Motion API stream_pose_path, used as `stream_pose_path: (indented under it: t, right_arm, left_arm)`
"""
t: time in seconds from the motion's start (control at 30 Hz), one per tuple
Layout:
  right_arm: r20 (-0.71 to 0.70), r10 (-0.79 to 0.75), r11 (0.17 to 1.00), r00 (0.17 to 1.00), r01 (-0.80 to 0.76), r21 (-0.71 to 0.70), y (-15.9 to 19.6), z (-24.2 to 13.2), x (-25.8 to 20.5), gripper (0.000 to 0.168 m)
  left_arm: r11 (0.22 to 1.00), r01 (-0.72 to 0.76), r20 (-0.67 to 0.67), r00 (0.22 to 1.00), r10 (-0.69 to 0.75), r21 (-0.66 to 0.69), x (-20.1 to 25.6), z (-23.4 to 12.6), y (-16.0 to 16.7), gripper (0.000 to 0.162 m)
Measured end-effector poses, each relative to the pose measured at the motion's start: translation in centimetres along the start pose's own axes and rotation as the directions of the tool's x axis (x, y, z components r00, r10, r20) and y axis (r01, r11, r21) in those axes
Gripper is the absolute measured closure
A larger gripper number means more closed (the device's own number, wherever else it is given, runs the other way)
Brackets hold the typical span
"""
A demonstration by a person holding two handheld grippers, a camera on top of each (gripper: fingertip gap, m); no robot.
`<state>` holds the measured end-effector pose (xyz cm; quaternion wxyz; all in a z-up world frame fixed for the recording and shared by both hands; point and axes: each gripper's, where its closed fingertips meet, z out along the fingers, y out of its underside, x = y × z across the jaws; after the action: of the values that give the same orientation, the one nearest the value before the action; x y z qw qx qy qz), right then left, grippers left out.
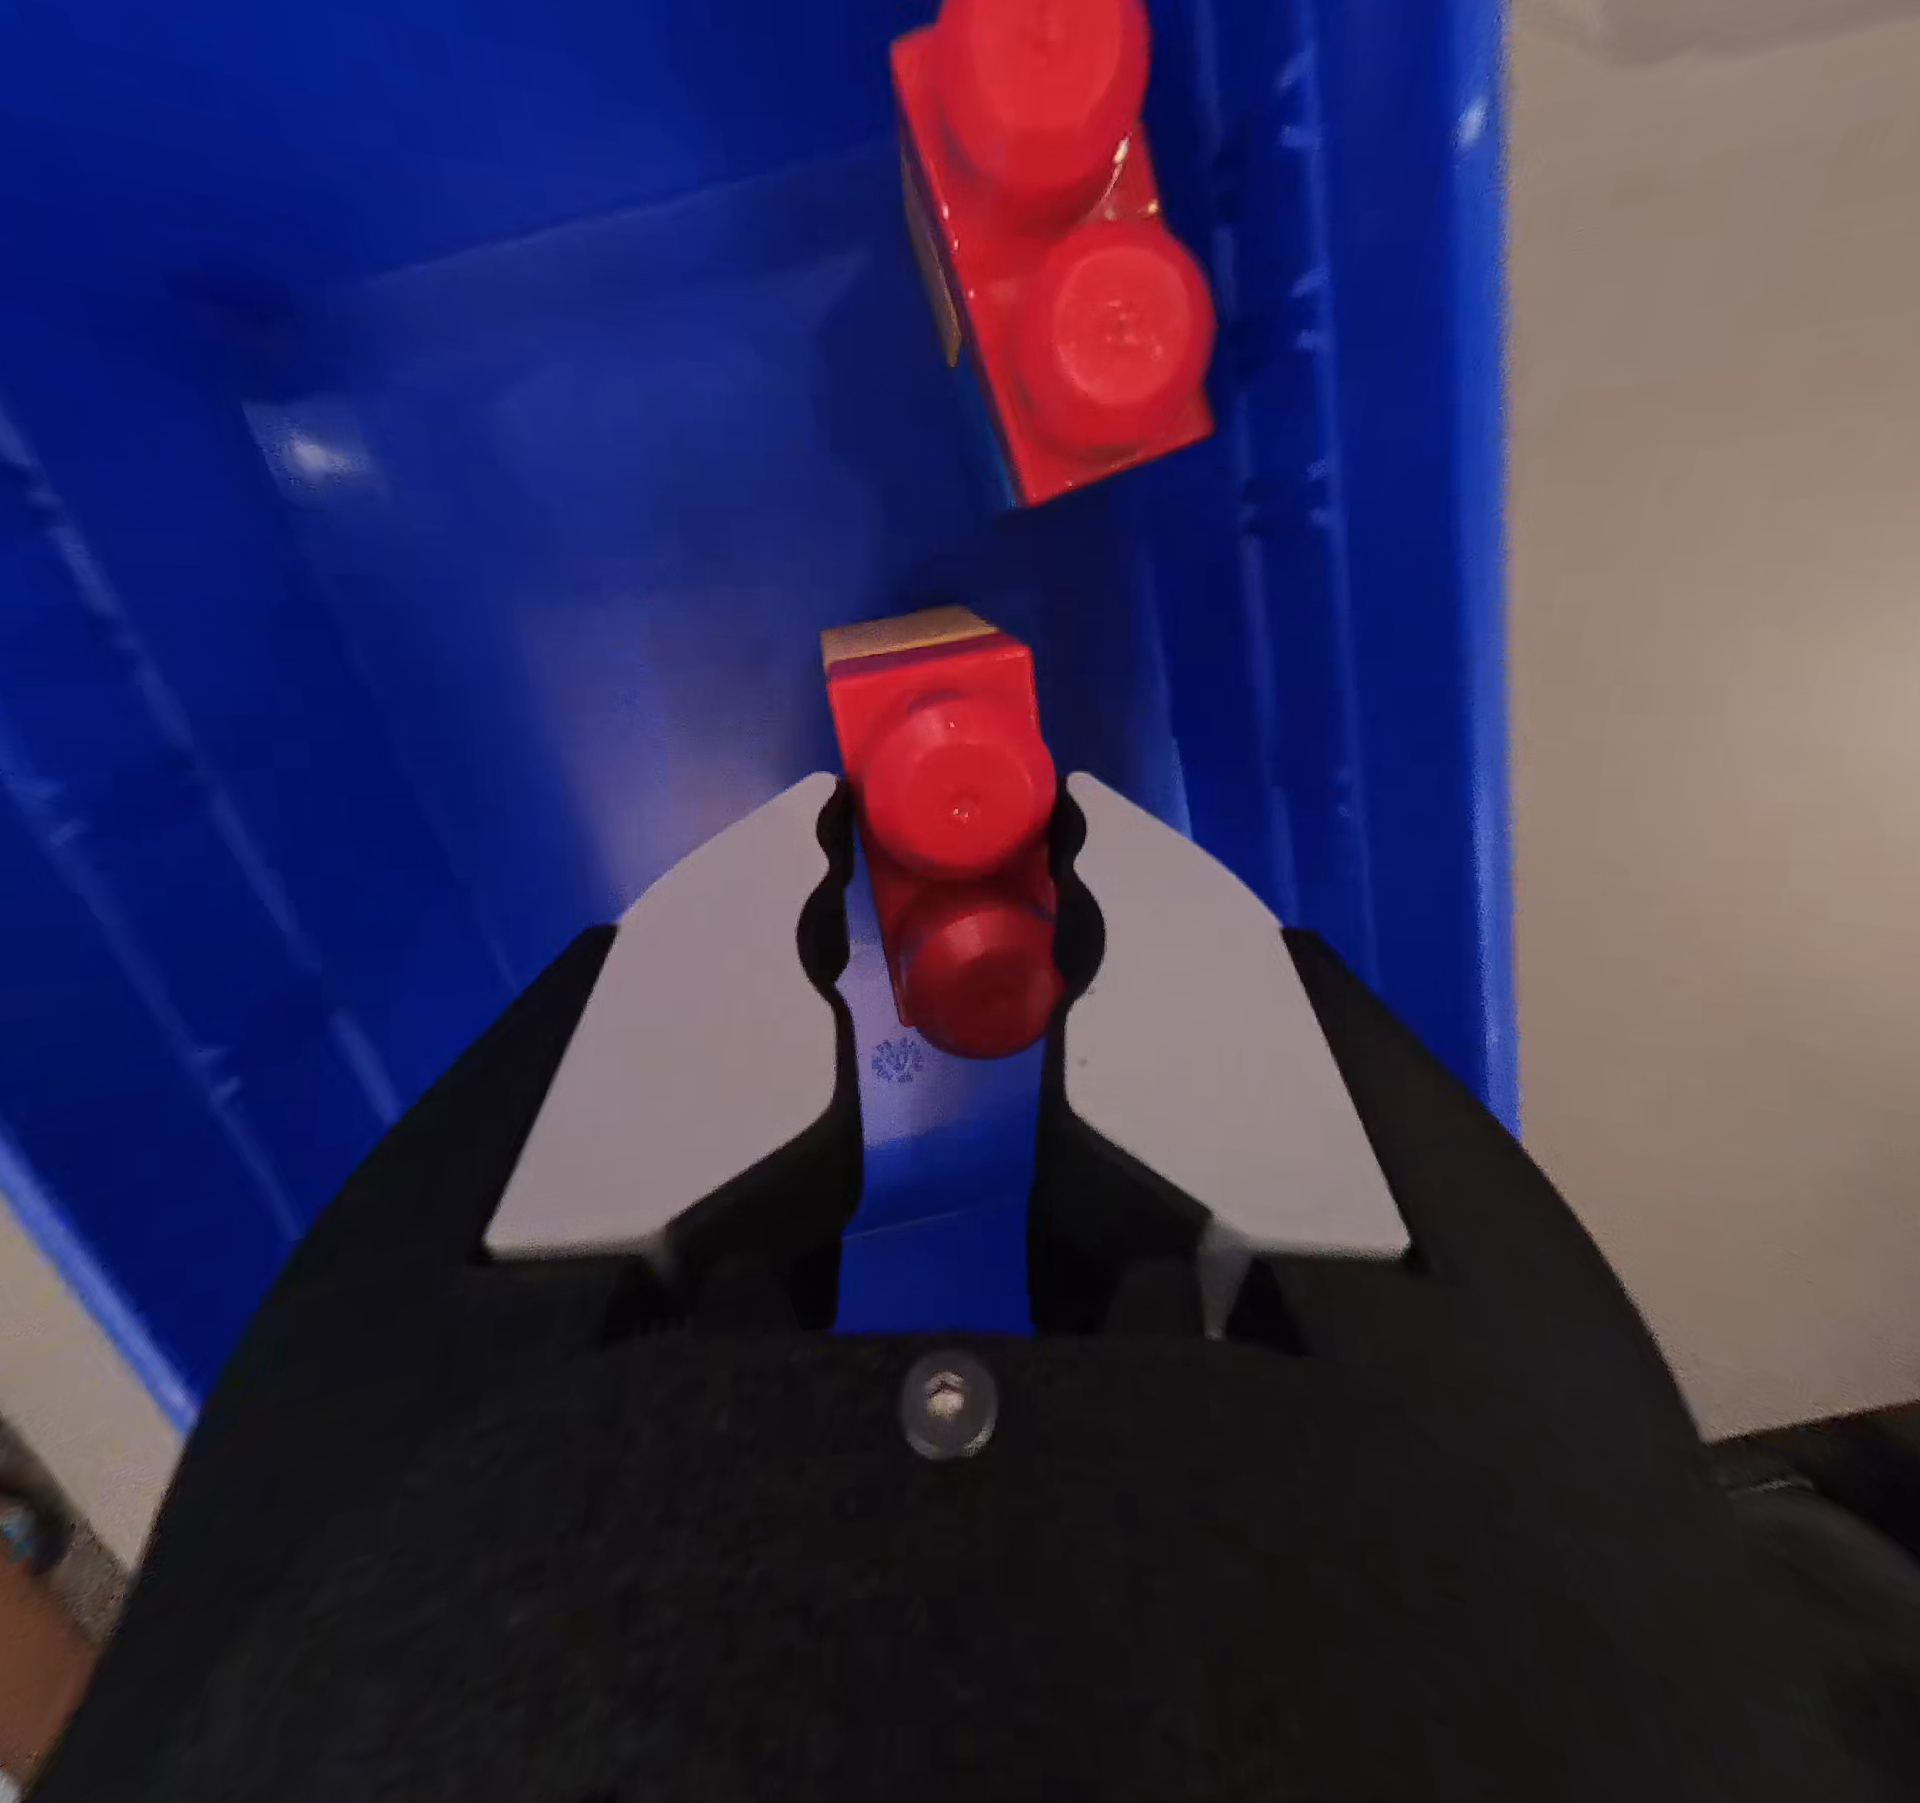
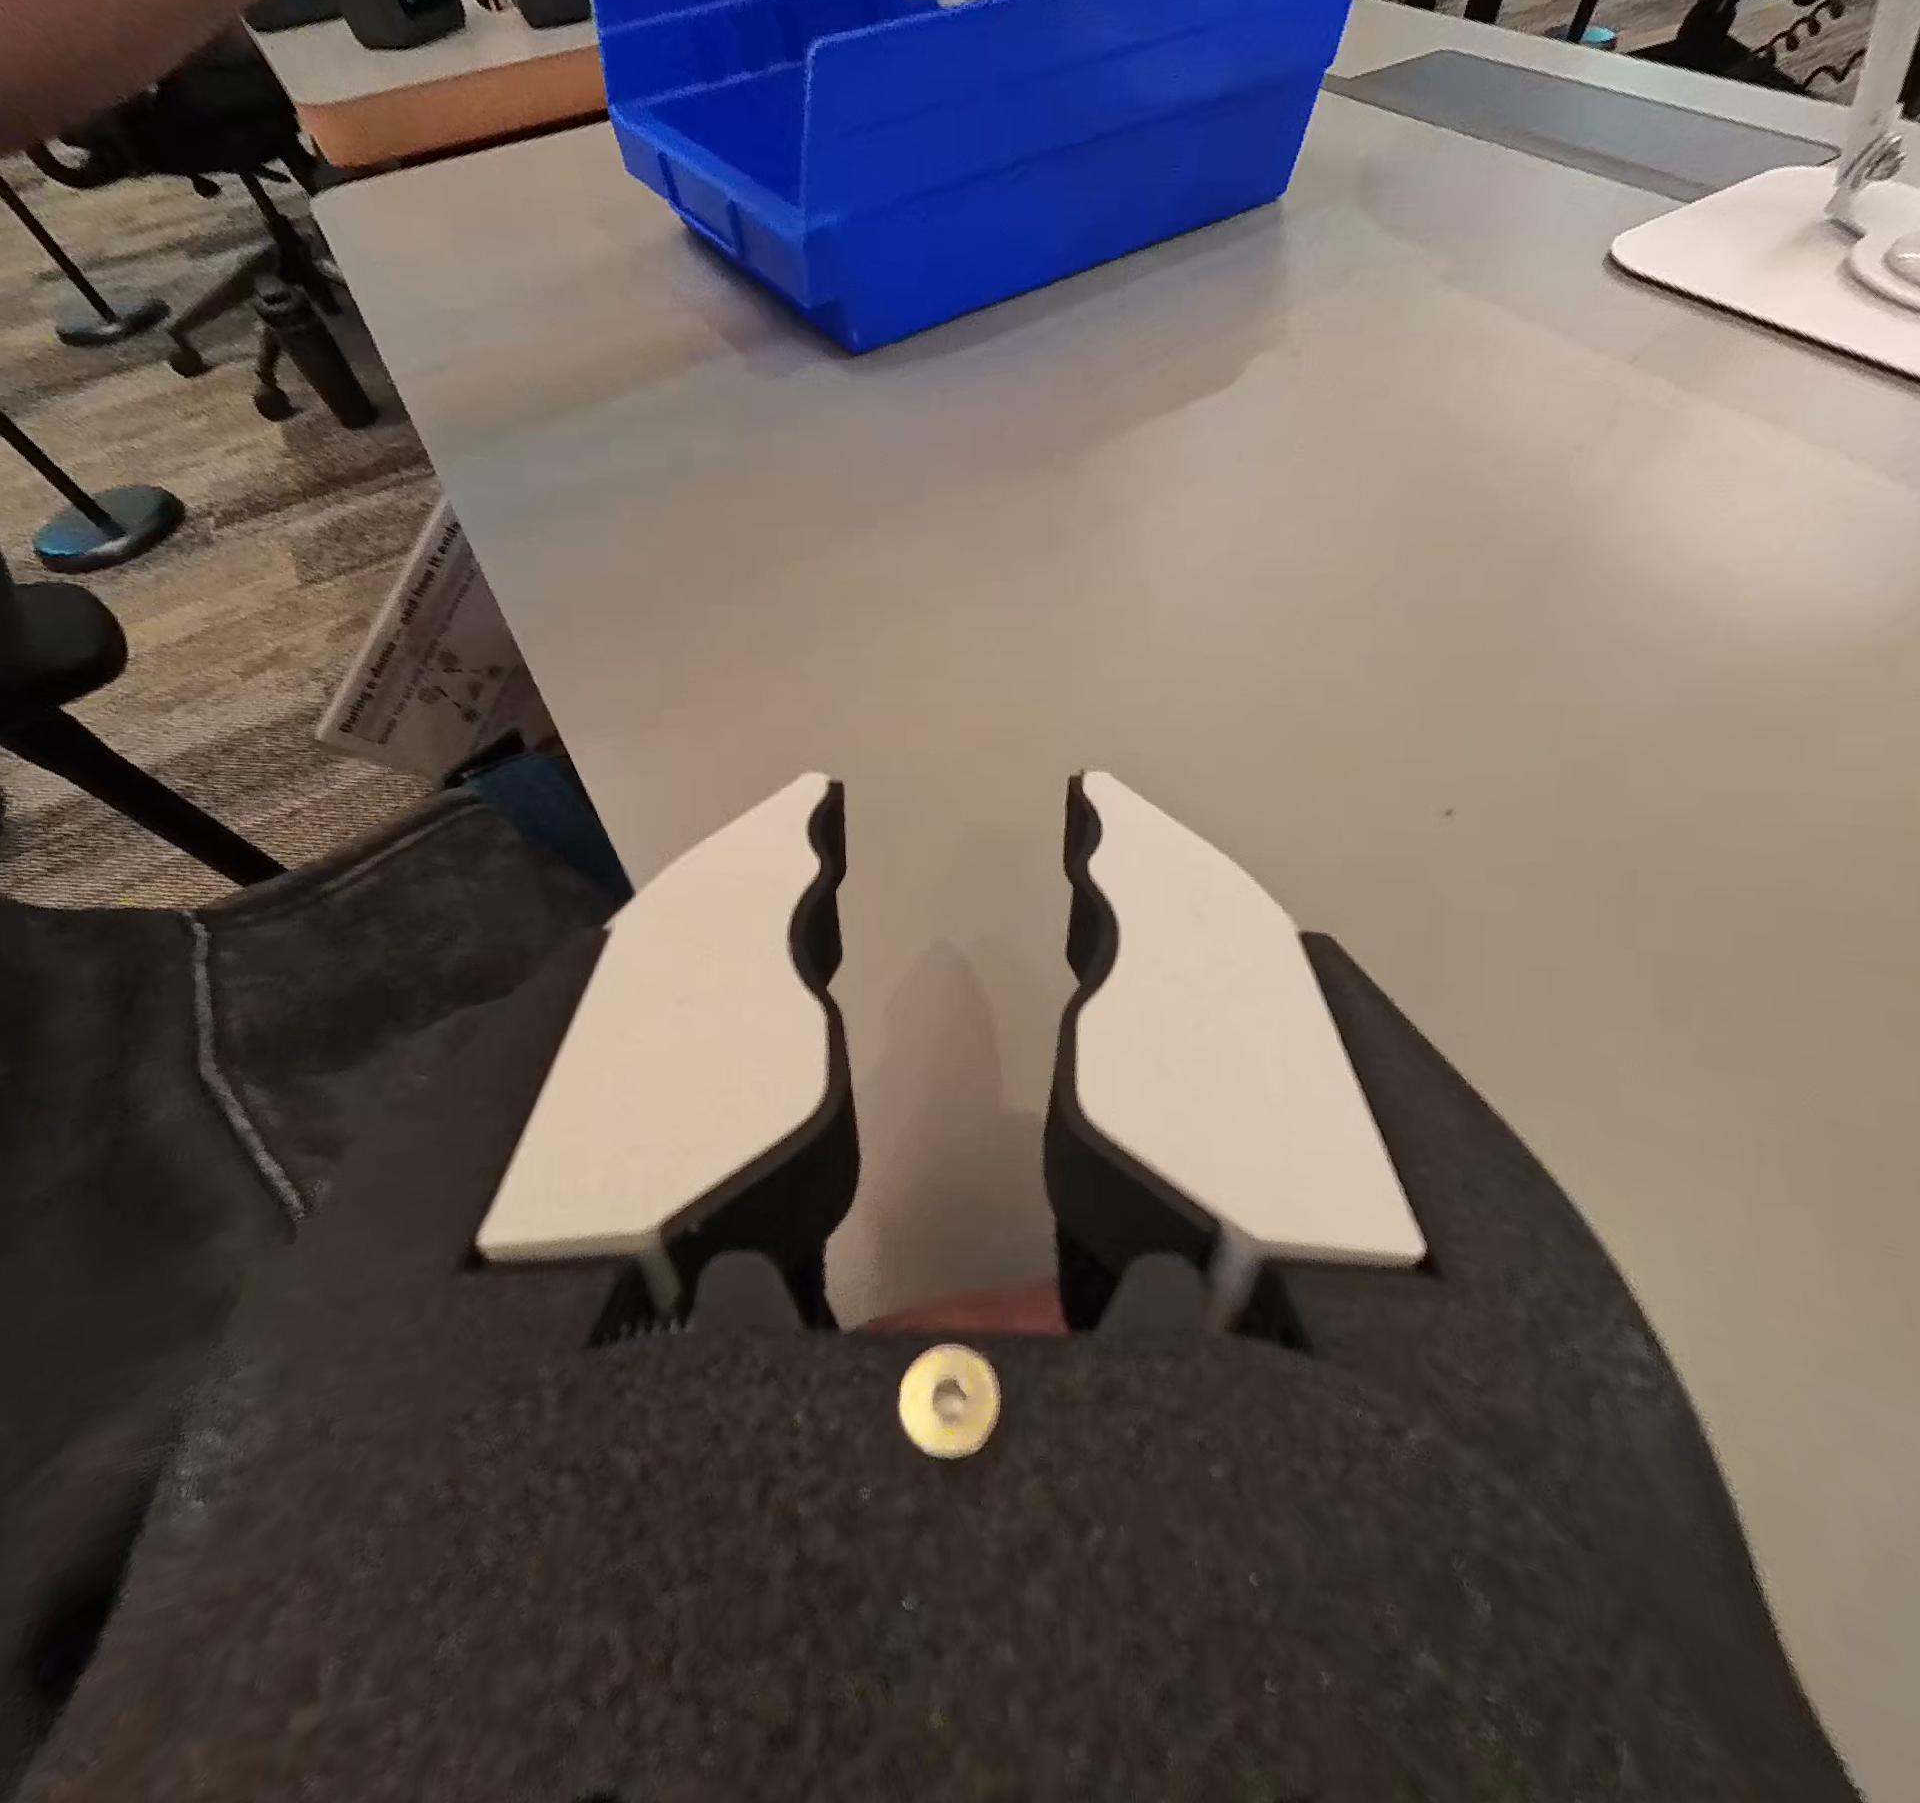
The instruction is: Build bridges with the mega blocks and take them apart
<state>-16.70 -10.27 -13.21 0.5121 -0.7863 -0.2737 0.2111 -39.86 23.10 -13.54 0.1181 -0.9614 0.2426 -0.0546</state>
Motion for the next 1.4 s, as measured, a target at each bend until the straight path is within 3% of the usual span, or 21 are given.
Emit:
stream_pose_path:
  t: [0.17, 0.23, 0.3, 0.37, 0.47, 0.57, 0.7, 0.8, 0.87, 0.9, 0.97, 1.1, 1.2, 1.4]
  right_arm:
    - [-0.016, 0.039, 0.999, 0.999, -0.038, 0.026, -0.4, -0.6, 0.8, 0.128]
    - [-0.002, 0.087, 0.994, 0.996, -0.086, 0.063, -1.0, -1.0, 1.3, 0.128]
    - [0.034, 0.146, 0.984, 0.989, -0.148, 0.094, -1.6, -1.1, 1.9, 0.128]
    - [0.113, 0.246, 0.956, 0.963, -0.260, 0.134, -2.8, -0.8, 2.4, 0.128]
    - [0.272, 0.393, 0.886, 0.878, -0.441, 0.142, -5.1, 0.7, 2.9, 0.128]
    - [0.400, 0.445, 0.830, 0.802, -0.537, 0.153, -8.1, 2.3, 3.8, 0.123]
    - [0.613, 0.402, 0.729, 0.681, -0.643, 0.236, -12.9, 2.1, 4.3, 0.120]
    - [0.673, 0.351, 0.719, 0.651, -0.648, 0.252, -13.8, 1.9, 3.7, 0.119]
    - [0.648, 0.362, 0.715, 0.670, -0.645, 0.268, -13.5, 2.2, 3.8, 0.116]
    - [0.625, 0.372, 0.714, 0.686, -0.642, 0.280, -13.3, 2.2, 4.3, 0.127]
    - [0.610, 0.349, 0.740, 0.712, -0.608, 0.286, -12.9, 1.8, 4.4, 0.130]
    - [0.588, 0.312, 0.781, 0.747, -0.554, 0.289, -12.8, 0.6, 4.4, 0.132]
    - [0.591, 0.351, 0.731, 0.726, -0.607, 0.312, -12.2, -1.6, 7.0, 0.132]
    - [0.395, 0.334, 0.796, 0.856, -0.480, 0.369, -11.3, -5.6, 10.0, 0.131]
  left_arm:
    - [0.935, -0.057, -0.237, 0.960, 0.147, 0.349, 3.8, -7.3, 0.7, 0.127]
    - [0.859, -0.033, -0.383, 0.886, 0.262, 0.510, 7.4, -10.9, 2.3, 0.127]
    - [0.785, 0.012, -0.520, 0.755, 0.400, 0.620, 11.9, -13.8, 4.7, 0.127]
    - [0.708, 0.047, -0.533, 0.693, 0.486, 0.705, 15.1, -15.3, 6.1, 0.128]
    - [0.656, -0.013, -0.443, 0.727, 0.525, 0.755, 18.2, -14.9, 6.6, 0.128]
    - [0.613, 0.051, -0.518, 0.592, 0.617, 0.789, 23.3, -16.3, 7.0, 0.128]
    - [0.663, 0.142, -0.656, 0.397, 0.642, 0.735, 28.4, -16.1, 8.0, 0.128]
    - [0.708, 0.174, -0.721, 0.305, 0.622, 0.684, 30.3, -15.1, 8.7, 0.128]
    - [0.724, 0.151, -0.727, 0.312, 0.611, 0.673, 31.1, -13.6, 9.0, 0.128]
    - [0.723, 0.148, -0.726, 0.312, 0.613, 0.674, 31.4, -13.2, 9.1, 0.128]
    - [0.732, 0.129, -0.728, 0.310, 0.611, 0.669, 31.8, -12.6, 9.5, 0.128]
    - [0.705, 0.110, -0.697, 0.315, 0.644, 0.701, 32.0, -12.9, 9.9, 0.129]
    - [0.692, 0.168, -0.703, 0.314, 0.638, 0.702, 29.7, -14.1, 9.2, 0.129]
    - [0.677, 0.158, -0.685, 0.332, 0.649, 0.718, 26.8, -14.9, 10.4, 0.129]
